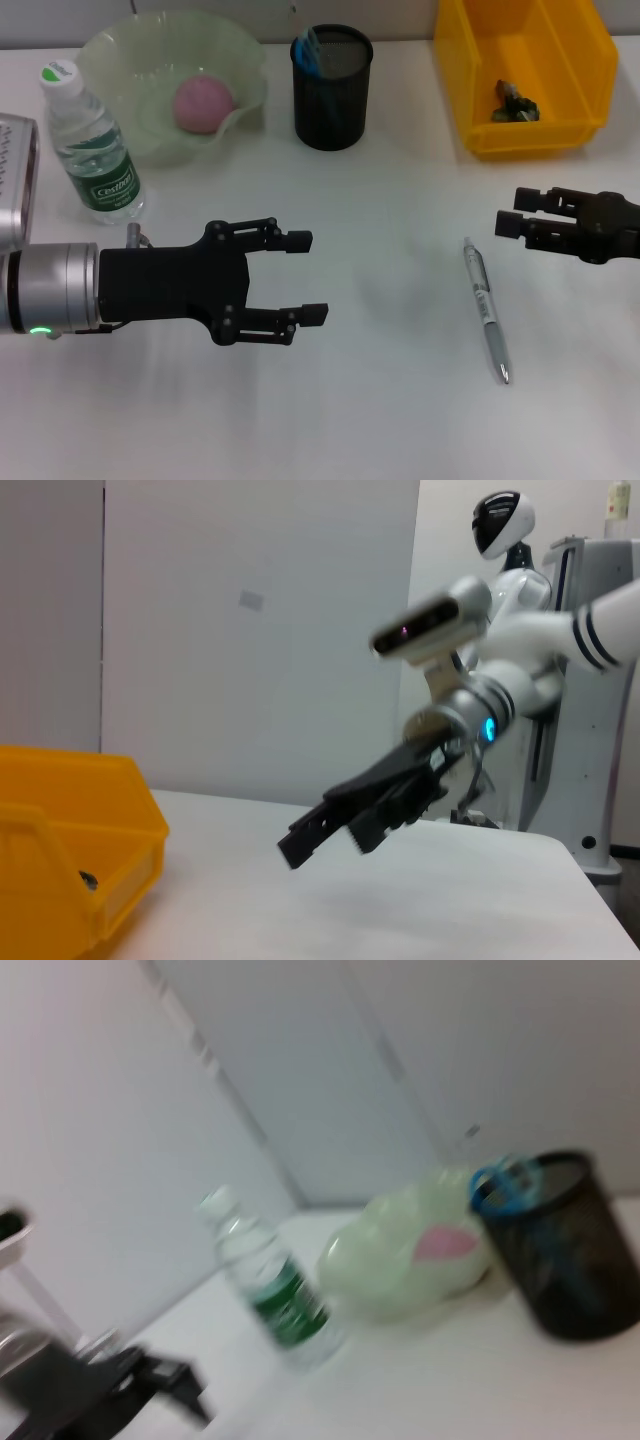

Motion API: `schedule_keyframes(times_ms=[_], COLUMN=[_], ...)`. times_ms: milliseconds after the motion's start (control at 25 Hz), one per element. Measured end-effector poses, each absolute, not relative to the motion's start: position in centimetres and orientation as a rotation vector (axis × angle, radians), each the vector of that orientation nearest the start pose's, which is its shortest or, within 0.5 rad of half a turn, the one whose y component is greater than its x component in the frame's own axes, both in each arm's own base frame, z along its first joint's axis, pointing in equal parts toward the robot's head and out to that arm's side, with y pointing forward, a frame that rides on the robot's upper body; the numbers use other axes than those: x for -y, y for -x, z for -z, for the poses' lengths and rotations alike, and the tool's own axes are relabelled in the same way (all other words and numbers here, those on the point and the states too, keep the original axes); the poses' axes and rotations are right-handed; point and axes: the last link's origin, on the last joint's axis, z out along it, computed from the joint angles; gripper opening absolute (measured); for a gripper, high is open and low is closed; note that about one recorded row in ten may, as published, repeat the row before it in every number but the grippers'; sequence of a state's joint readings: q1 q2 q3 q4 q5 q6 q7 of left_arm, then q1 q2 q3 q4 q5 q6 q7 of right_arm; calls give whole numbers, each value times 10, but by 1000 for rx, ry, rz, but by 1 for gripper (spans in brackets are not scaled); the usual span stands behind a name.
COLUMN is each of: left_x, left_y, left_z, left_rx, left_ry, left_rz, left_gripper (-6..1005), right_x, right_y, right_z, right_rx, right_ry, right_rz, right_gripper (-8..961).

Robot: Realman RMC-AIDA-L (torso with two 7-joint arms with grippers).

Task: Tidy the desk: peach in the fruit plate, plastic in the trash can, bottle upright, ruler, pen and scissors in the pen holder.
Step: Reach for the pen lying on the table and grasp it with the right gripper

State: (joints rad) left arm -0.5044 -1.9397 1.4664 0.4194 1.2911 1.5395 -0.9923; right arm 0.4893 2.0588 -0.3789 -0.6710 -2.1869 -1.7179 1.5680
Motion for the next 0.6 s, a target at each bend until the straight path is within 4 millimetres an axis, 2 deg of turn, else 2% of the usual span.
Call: schedule_keyframes(times_ms=[160, 240, 280, 320, 440, 480, 520, 600], left_x=[-295, -295, -294, -294, -293, -293, -293, -292], left_y=[250, 249, 249, 249, 248, 248, 248, 248], left_z=[33, 34, 35, 35, 37, 38, 38, 39], left_rx=[213, 216, 218, 218, 220, 221, 221, 223], left_ry=[2922, 2921, 2920, 2920, 2920, 2920, 2920, 2920], left_rz=[874, 877, 881, 881, 886, 889, 889, 892], left_gripper=[791, 791, 790, 790, 789, 789, 789, 788], right_x=[-309, -317, -325, -325, -338, -345, -345, -352], right_y=[-282, -268, -257, -257, -241, -232, -232, -223], right_z=[-45, -52, -55, -55, -52, -47, -47, -41], right_rx=[-1064, -1111, -1151, -1151, -1229, -1258, -1258, -1258], right_ry=[2697, 2746, 2766, 2766, 2776, 2778, 2778, 2771], right_rz=[-672, -537, -397, -397, -125, 37, 37, 188], right_gripper=[737, 737, 737, 737, 736, 736, 736, 736])
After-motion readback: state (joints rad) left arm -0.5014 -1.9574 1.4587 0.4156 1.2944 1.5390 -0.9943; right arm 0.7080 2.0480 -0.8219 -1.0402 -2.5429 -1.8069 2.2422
